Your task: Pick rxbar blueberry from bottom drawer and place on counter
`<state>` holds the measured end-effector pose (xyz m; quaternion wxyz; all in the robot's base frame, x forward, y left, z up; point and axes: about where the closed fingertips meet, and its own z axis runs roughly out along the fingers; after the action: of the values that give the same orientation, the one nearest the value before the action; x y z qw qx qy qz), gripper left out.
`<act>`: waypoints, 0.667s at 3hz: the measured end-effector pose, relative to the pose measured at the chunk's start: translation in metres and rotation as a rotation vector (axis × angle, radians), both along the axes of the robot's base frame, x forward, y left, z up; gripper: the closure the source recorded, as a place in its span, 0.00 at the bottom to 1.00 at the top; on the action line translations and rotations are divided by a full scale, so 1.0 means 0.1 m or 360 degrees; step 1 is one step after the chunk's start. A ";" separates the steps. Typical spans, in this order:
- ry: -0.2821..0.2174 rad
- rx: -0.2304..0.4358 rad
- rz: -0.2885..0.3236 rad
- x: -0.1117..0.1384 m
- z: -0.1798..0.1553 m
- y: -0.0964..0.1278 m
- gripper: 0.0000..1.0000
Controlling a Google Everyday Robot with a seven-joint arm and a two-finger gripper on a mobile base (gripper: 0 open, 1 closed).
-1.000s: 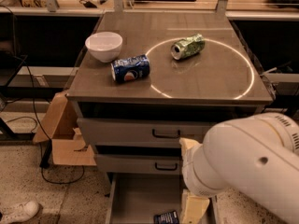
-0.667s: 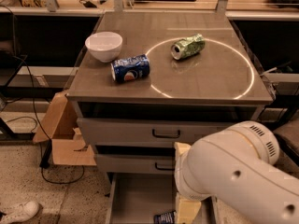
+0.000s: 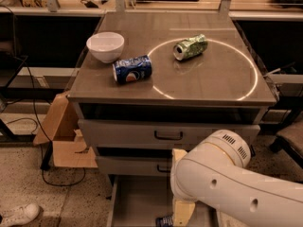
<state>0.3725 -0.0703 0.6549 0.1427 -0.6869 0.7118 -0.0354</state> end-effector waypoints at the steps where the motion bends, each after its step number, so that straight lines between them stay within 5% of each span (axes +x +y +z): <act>1: -0.0046 -0.0064 0.0024 0.07 -0.14 0.02 0.00; 2: -0.0095 -0.0149 0.0044 0.25 -0.49 0.00 0.00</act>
Offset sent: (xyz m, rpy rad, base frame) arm 0.0506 -0.0003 -0.0777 -0.1535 -0.1324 0.0427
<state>0.3978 -0.0707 0.6062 0.1322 -0.7012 0.6952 -0.0871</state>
